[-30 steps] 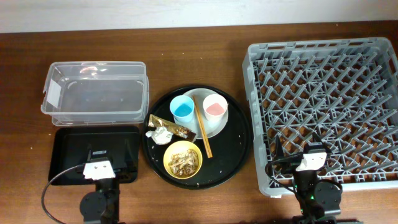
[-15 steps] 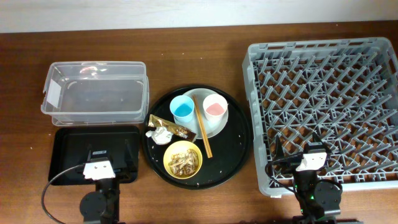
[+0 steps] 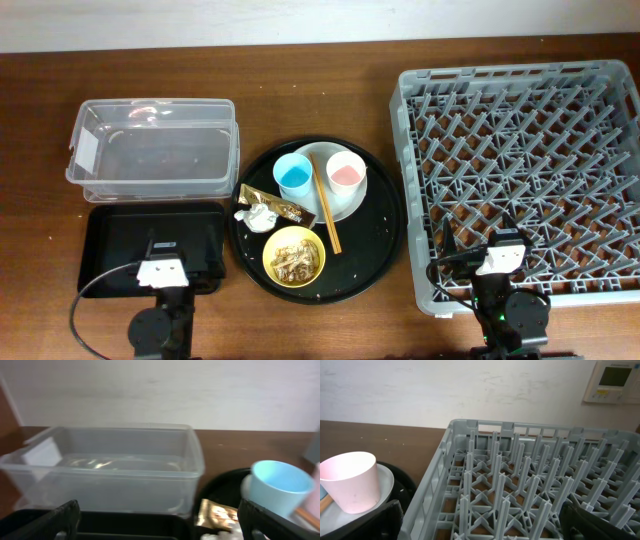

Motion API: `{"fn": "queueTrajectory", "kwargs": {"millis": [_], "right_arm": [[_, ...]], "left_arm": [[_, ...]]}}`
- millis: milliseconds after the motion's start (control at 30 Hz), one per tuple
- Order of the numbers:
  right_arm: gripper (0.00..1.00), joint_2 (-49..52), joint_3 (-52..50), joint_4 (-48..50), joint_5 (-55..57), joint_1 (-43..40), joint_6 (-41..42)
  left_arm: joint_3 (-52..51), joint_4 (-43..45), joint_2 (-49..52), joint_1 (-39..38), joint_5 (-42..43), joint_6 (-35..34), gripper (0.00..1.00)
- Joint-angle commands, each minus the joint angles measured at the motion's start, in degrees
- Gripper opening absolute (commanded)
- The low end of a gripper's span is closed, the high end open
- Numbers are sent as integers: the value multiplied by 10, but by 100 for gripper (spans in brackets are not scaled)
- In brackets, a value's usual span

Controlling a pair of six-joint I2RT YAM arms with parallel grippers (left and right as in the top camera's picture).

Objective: Sort waste into correct bins and load items into the dishwasher rack

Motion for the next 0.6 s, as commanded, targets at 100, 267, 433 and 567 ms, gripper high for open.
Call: {"fn": "queueTrajectory", "kwargs": {"millis": [100,267,433,567], "right_arm": [[98,-5,-4,-2,5,-3,5],[98,-5,-4,-2,5,-3,5],[99,-5,-4,-2,5,-3,5],[98,-5,-4,-2,5,-3,5]], "left_arm": [[144,-188,-4,3,62,-28,99],[338,-330,65,3,106,-14,99],[522,-469,284,3,207,-14,99],[589,-556,458,3,225,-15,99]]}}
